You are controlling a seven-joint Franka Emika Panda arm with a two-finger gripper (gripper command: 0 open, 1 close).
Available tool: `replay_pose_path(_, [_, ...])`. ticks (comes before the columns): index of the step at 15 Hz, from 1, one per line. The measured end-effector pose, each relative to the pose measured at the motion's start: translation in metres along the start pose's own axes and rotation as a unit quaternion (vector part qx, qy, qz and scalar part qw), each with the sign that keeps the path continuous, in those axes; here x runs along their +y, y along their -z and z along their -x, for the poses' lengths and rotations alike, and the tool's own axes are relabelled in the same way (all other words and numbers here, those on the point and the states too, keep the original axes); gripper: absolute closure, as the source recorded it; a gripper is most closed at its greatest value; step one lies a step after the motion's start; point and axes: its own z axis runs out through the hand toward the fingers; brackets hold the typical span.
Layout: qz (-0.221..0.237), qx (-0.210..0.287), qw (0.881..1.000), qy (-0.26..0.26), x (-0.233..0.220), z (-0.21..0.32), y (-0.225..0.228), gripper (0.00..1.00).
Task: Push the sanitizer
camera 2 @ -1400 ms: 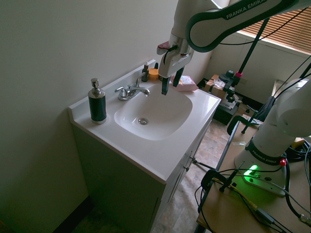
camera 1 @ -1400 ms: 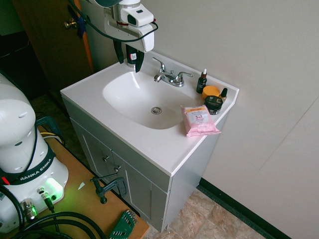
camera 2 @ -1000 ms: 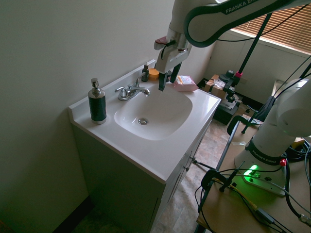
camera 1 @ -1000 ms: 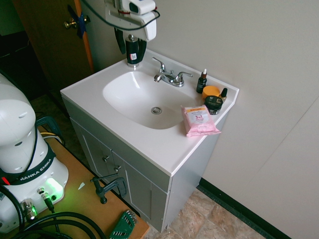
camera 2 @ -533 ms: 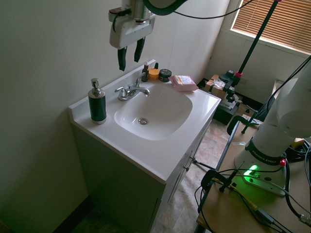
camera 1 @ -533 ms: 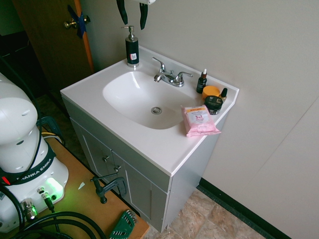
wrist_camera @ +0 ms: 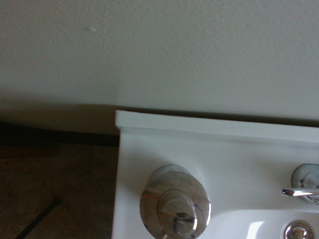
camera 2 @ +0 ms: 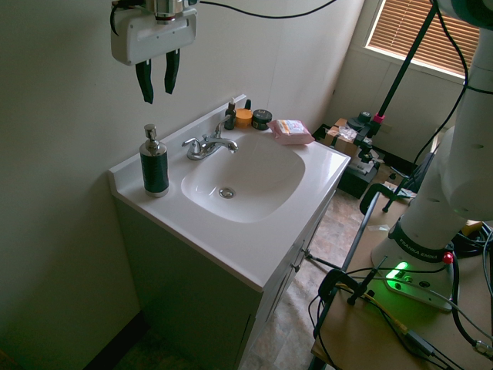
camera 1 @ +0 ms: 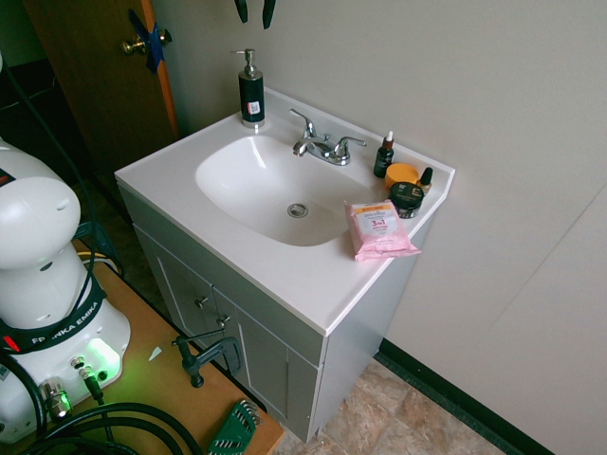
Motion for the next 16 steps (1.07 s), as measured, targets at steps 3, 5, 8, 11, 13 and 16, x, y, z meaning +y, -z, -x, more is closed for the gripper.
replay_pose_path(3, [0.004, -0.003, 1.0, 0.005, -0.01, 0.008, -0.003, 1.0])
replay_pose_path(5, [0.007, -0.004, 1.0, 0.005, -0.011, 0.009, -0.007, 1.0])
replay_pose_path(8, [0.014, -0.007, 1.0, 0.003, -0.011, 0.006, -0.016, 1.0])
replay_pose_path(11, [0.023, -0.013, 1.0, 0.004, -0.014, 0.01, -0.03, 1.0])
replay_pose_path(13, [0.027, -0.016, 1.0, 0.003, -0.018, 0.014, -0.037, 1.0])
replay_pose_path(16, [0.032, -0.019, 0.999, 0.002, -0.02, 0.016, -0.045, 1.0])
